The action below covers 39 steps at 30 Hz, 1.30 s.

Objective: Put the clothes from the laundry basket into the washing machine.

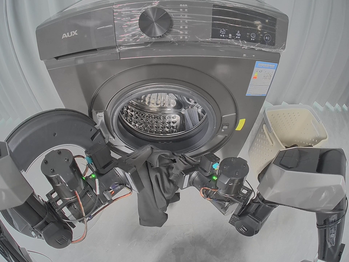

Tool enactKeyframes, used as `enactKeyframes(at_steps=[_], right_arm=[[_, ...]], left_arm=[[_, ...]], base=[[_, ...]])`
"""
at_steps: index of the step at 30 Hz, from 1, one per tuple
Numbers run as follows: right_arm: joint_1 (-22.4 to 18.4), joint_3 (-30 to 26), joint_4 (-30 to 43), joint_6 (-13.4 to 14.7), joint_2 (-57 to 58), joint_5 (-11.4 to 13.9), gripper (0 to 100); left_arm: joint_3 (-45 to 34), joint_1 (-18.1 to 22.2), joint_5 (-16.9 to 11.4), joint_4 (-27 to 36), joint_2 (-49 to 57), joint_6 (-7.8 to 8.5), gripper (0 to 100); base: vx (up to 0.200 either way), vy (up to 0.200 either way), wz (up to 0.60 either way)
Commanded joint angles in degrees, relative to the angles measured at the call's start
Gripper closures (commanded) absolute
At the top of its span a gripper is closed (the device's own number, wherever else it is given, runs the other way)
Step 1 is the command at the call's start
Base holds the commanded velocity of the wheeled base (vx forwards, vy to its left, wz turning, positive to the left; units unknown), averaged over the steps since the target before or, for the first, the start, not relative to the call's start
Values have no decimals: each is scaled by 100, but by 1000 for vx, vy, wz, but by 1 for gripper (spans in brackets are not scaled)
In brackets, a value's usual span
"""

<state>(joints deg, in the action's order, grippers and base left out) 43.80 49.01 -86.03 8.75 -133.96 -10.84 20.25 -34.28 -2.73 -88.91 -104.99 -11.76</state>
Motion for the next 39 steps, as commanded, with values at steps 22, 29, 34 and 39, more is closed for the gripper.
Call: enactKeyframes(at_steps=[22, 29, 34, 39], right_arm=[[-82, -532, -2, -14, 362, 126, 0], [-82, 144, 121, -119, -86, 143, 0], [-82, 311, 121, -146, -209, 152, 0], [-82, 311, 86, -137, -236, 143, 0]], left_arm=[[5, 0, -8, -4, 48, -1, 100], [14, -61, -8, -4, 75, -1, 100], [5, -61, -8, -4, 110, -1, 100], [-12, -61, -8, -4, 101, -10, 100]], base=[[0, 0, 0], [0, 0, 0], [0, 0, 0], [0, 0, 0]])
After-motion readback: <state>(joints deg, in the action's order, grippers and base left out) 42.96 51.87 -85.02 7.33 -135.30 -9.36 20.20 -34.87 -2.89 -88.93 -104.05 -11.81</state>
